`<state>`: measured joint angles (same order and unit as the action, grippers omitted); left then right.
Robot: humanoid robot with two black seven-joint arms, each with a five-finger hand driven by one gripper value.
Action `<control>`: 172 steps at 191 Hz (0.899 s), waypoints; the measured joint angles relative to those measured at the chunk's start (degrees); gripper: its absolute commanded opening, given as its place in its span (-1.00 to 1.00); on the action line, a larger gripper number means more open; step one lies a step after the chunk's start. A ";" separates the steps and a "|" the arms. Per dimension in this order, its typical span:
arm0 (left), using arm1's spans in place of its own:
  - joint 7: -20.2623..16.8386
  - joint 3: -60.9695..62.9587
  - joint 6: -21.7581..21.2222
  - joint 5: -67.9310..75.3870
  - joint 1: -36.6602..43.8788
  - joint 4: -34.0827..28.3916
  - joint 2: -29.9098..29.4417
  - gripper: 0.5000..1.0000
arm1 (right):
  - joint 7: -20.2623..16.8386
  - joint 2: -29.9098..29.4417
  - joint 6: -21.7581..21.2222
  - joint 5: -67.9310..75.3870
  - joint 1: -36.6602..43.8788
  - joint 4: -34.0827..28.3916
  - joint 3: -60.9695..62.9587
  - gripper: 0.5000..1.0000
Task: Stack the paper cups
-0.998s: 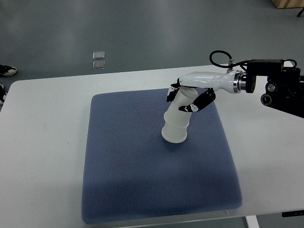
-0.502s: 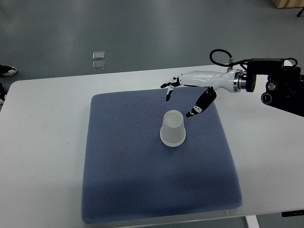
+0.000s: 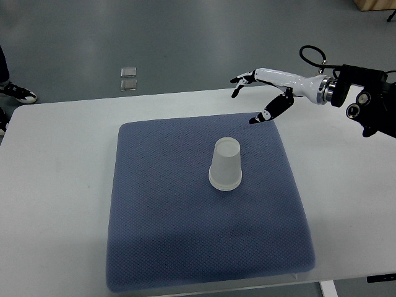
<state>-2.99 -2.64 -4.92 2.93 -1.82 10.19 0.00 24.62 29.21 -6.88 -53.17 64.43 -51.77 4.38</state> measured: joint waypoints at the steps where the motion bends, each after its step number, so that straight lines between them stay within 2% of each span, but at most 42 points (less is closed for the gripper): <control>1: 0.00 0.00 0.00 0.00 0.00 0.00 0.00 1.00 | -0.06 -0.04 0.00 0.36 -0.04 0.09 0.00 0.63; 34: 0.00 0.00 0.00 0.00 0.00 0.00 0.00 1.00 | -1.61 -0.58 -0.06 14.86 -1.94 2.84 0.13 0.63; 89: 0.00 0.00 0.00 0.00 0.01 0.00 0.00 1.00 | -1.86 -1.46 1.03 42.06 -3.97 4.52 0.25 0.63; 124: 0.00 0.00 0.00 0.00 0.02 0.00 0.00 1.00 | -1.86 -1.82 3.25 60.89 -4.79 5.38 0.33 0.64; 149: 0.00 0.00 0.00 0.00 0.02 0.00 0.00 1.00 | -1.86 -2.76 3.42 72.98 -5.90 8.03 0.80 0.65; 172: 0.00 0.00 0.00 0.00 0.03 0.00 0.00 1.00 | -1.86 -3.70 2.93 77.68 -7.65 11.34 3.64 0.65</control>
<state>-2.99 -2.64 -4.92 2.92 -1.79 10.20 0.00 22.76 25.51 -3.95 24.51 56.78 -40.43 8.02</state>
